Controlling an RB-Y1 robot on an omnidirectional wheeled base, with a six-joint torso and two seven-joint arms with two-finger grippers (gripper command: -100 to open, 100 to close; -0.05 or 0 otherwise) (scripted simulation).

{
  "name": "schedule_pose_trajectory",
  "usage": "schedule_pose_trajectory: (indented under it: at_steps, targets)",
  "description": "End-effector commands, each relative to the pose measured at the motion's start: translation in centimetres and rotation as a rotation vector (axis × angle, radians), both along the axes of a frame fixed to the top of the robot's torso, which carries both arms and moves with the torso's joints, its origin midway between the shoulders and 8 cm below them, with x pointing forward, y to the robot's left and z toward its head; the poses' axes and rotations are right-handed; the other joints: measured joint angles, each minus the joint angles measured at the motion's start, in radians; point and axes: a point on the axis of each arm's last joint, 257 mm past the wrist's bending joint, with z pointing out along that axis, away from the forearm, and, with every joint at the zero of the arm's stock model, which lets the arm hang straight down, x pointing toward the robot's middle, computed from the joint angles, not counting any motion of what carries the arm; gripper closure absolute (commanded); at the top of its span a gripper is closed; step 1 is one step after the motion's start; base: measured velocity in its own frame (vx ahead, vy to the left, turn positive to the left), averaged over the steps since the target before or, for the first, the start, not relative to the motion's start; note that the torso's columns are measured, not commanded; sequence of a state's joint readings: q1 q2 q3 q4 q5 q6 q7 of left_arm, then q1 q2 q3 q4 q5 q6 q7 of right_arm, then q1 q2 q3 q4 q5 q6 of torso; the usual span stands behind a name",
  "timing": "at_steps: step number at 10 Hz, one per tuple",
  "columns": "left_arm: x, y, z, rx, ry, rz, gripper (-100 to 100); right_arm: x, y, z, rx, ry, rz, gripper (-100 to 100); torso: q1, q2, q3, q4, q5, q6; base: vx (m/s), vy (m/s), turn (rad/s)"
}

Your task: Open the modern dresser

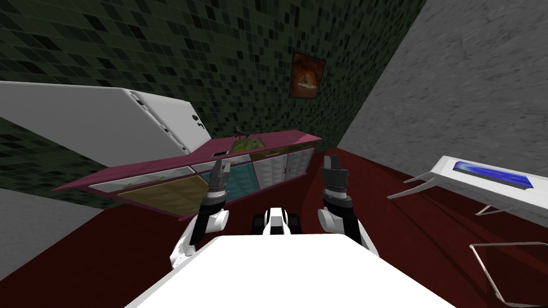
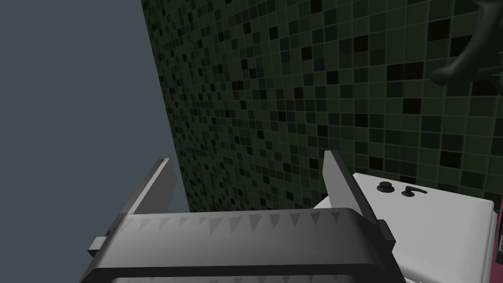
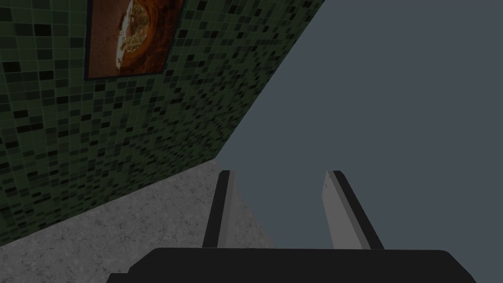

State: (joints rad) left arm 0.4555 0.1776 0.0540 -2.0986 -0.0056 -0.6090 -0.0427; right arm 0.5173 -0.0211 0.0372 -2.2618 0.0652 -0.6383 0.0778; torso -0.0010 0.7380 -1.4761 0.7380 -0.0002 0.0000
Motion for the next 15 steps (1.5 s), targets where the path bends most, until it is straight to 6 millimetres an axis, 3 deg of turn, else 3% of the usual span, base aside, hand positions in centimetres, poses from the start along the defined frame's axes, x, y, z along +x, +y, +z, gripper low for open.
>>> schedule_pose_trajectory:
  at_steps: [1,15]
  targets:
    - [0.3,0.9,-2.1,-0.023,0.010,0.002,-100,0.0,0.0,0.0,0.000,0.000,0.000,0,0.001,0.000,0.000,0.000,0.000,0.000,0.132,-0.105,0.042]
    - [0.6,4.7,-12.0,-0.154,0.068,0.042,-100,0.0,0.0,0.0,0.000,0.000,0.000,0,0.002,0.002,0.001,0.001,0.001,0.000,0.111,-0.098,0.042]
